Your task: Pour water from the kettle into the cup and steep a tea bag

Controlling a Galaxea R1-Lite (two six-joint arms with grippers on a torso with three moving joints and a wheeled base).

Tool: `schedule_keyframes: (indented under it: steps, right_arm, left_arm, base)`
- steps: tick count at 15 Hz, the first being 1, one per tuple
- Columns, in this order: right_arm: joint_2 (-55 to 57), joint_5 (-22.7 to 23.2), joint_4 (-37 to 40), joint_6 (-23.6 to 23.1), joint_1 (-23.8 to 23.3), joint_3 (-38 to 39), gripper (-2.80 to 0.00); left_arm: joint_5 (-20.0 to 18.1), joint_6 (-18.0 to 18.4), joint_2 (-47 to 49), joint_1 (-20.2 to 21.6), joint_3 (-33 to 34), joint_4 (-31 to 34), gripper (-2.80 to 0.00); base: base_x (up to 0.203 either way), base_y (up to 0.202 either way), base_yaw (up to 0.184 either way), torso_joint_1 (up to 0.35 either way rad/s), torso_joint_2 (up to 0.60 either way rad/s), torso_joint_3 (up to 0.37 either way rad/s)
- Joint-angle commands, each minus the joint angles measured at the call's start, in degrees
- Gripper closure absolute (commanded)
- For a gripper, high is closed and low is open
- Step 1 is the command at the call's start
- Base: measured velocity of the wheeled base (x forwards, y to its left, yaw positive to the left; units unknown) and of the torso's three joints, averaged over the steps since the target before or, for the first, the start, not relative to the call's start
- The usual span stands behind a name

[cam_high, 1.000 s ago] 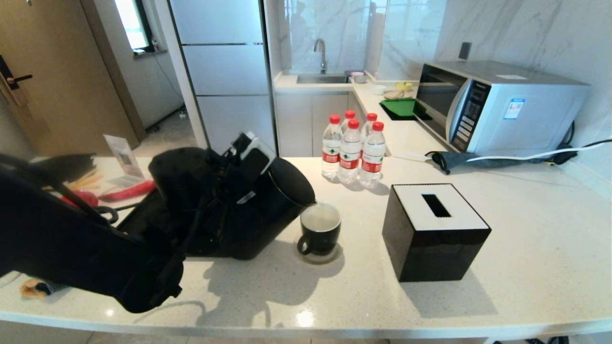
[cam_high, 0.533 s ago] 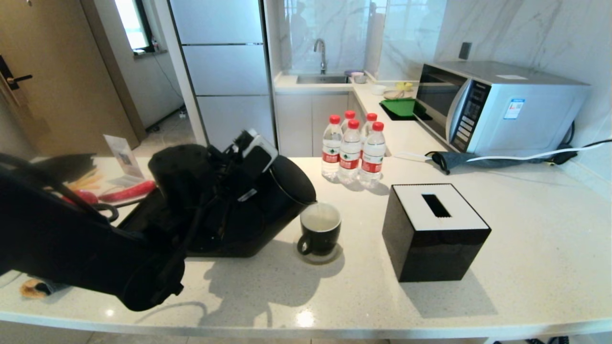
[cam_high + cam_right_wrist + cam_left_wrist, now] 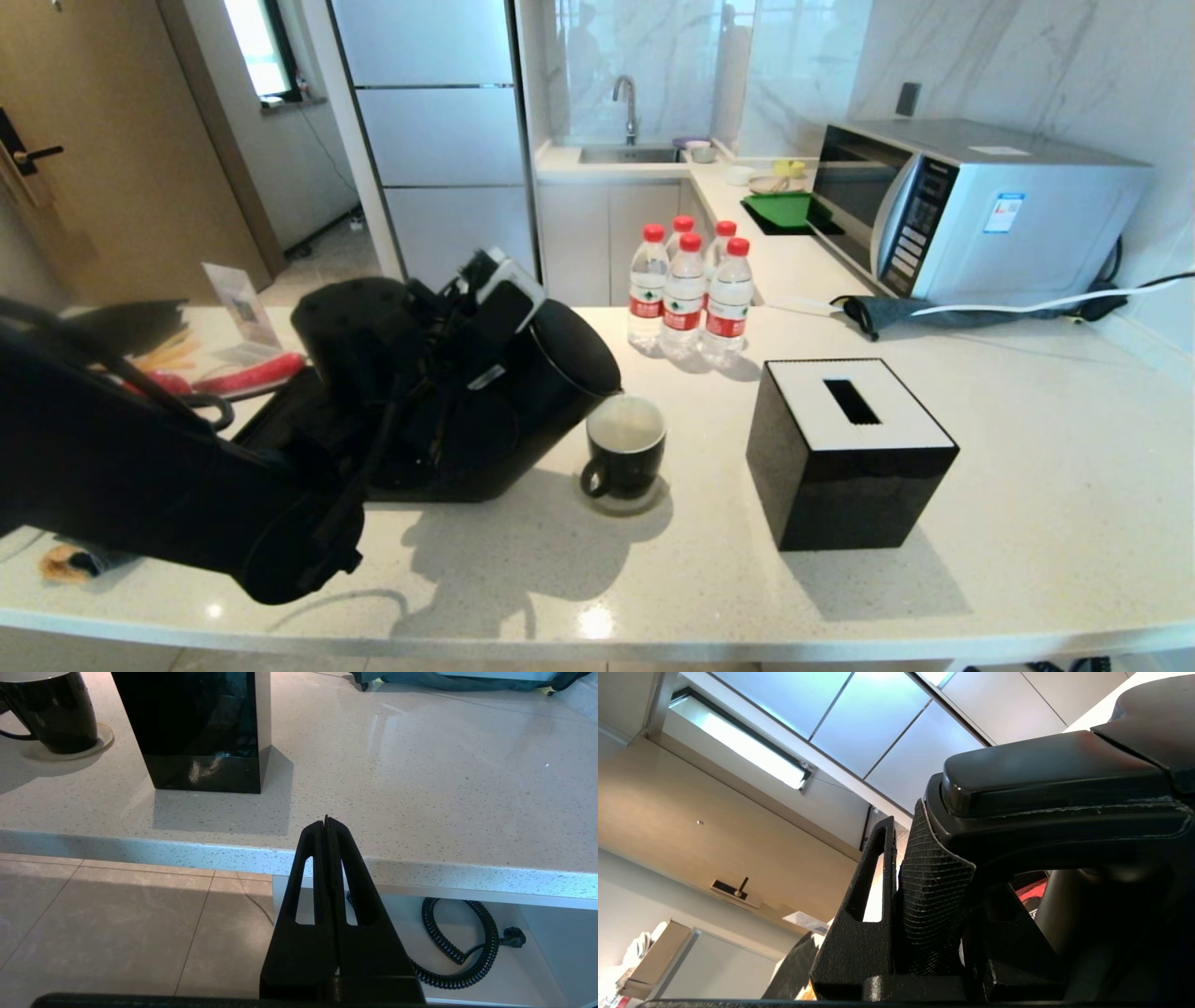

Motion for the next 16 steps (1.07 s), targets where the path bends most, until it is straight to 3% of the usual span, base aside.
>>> schedule_keyframes:
  steps: [1, 16]
  right_arm:
    - [0.1, 0.0, 0.0, -0.1, 0.0, 0.0, 0.00]
    - [0.1, 0.0, 0.0, -0.1, 0.0, 0.0, 0.00]
  left_arm:
    - [0.2, 0.3, -0.1, 0.0, 0.0, -0.4, 0.00]
    - [0.1, 2.7, -0.1, -0.1, 0.7, -0.5, 0.00]
  base:
    - [0.000, 0.000, 0.000, 0.000, 0.00, 0.000]
    - [0.000, 0.000, 0.000, 0.000, 0.00, 0.000]
